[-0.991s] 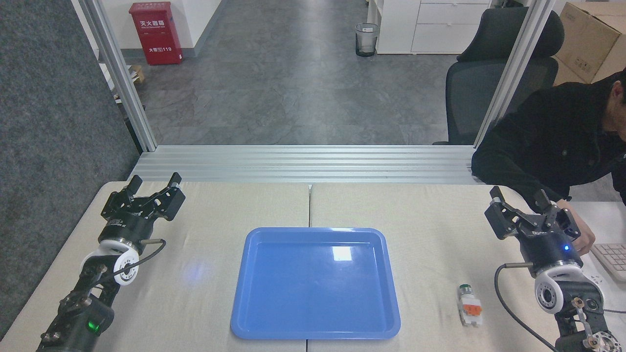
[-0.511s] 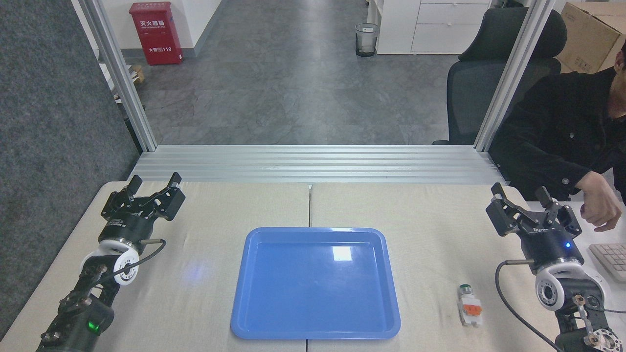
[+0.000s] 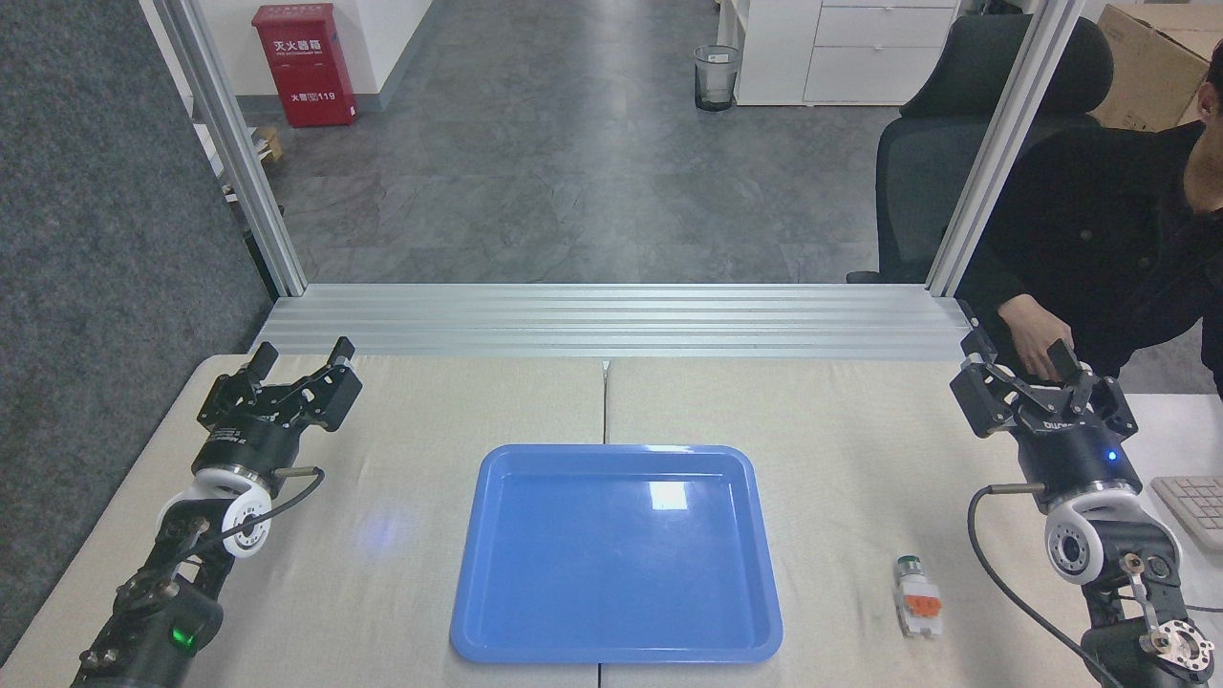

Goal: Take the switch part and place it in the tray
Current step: 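Move the open right gripper toward the white-and-orange switch part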

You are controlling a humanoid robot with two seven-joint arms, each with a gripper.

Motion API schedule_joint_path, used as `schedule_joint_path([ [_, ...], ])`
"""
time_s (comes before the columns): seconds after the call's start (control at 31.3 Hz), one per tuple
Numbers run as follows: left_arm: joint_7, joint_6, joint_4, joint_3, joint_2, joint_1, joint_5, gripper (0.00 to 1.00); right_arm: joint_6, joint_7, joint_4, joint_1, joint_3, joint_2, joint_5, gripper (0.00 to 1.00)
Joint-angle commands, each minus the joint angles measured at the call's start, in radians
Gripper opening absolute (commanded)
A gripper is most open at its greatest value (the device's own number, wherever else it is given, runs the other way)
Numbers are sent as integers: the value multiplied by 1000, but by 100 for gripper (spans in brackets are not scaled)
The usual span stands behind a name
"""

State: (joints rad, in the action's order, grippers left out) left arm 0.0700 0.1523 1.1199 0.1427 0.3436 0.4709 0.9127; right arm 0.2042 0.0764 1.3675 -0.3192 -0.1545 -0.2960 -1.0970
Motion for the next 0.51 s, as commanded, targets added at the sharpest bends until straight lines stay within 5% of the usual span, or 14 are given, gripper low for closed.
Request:
schedule_joint_path([
  [0.0,1,0,0,0,0,0,0,100,-2,2,-1,-12,4,-6,2,98],
  [0.48,1,0,0,0,0,0,0,100,-5,34,10,-11,6,0,-1,98],
])
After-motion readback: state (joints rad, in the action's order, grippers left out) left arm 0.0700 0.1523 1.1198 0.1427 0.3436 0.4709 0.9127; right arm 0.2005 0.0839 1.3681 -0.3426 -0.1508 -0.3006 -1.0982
